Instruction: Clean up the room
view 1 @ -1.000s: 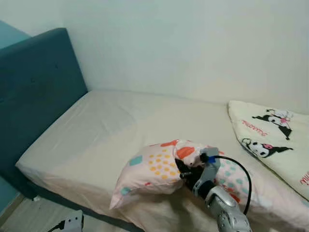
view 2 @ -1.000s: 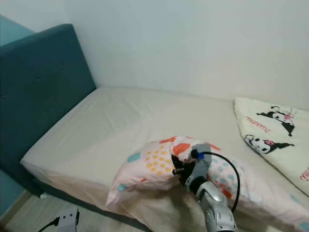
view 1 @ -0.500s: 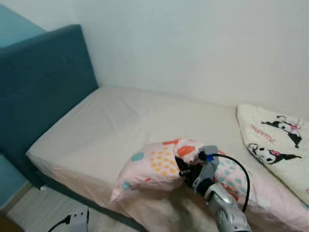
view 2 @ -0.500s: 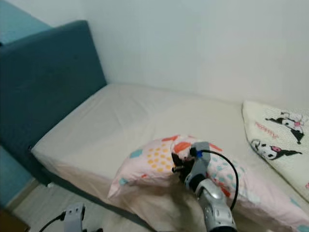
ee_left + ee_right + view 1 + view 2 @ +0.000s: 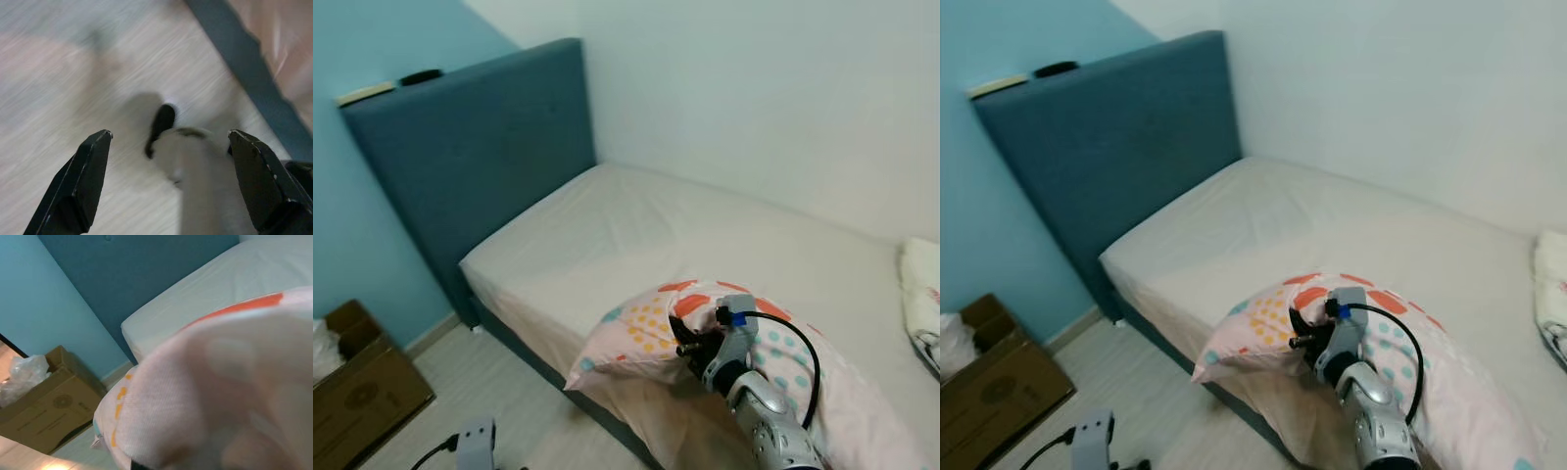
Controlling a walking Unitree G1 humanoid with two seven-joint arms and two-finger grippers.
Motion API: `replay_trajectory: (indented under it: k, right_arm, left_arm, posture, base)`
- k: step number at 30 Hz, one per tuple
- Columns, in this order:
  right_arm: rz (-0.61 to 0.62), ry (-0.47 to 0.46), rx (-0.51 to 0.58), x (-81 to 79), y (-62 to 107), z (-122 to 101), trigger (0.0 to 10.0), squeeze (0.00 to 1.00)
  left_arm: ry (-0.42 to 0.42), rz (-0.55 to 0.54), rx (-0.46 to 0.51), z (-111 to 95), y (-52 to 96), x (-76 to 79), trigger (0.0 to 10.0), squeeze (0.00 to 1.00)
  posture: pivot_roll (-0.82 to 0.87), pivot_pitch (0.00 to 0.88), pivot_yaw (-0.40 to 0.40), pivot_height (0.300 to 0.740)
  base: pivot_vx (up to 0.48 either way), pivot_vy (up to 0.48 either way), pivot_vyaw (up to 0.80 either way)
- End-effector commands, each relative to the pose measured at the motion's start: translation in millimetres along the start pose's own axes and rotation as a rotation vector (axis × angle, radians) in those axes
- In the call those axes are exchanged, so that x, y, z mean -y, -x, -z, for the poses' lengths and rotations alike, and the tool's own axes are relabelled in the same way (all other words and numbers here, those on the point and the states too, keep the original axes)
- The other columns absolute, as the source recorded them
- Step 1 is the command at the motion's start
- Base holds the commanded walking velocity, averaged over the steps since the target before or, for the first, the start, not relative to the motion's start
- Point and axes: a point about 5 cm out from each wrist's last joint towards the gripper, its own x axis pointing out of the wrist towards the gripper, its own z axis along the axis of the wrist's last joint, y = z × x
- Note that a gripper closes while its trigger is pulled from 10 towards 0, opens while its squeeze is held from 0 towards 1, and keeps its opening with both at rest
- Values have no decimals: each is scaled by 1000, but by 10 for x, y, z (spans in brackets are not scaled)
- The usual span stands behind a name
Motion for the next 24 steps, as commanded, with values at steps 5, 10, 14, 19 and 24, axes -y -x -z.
replay_trajectory:
  k: [5, 10, 14, 19, 24]
  right_arm:
    - [-78, 34, 42, -141, -115, -105, 0, 0]
    - [-79, 31, 38, -144, -113, -90, 0, 0]
    - [-75, 27, 29, -138, -112, -57, 0, 0]
    - [-42, 16, 18, -92, -88, -8, 0, 0]
    - [-26, 10, 9, -63, -50, 39, 0, 0]
  left_arm:
    - [-13, -2, 13, -32, -4, 7, 10000, 0]
    - [3, 23, 44, -102, -20, 77, 10000, 0]
    - [-3, 43, 56, -147, -33, 139, 10000, 0]
    - [-34, 70, 61, -168, -38, 180, 10000, 0]
    - [-43, 75, 64, -187, -39, 182, 10000, 0]
  posture:
    - [3, 0, -14, 740]
    - [8, 0, -20, 740]
    - [9, 0, -19, 740]
    - [4, 0, -14, 740]
    - [3, 0, -16, 740]
  base:
    - [0, 0, 794]
    - [0, 0, 794]
    - [0, 0, 794]
    - [73, 0, 794]
    - [431, 0, 794]
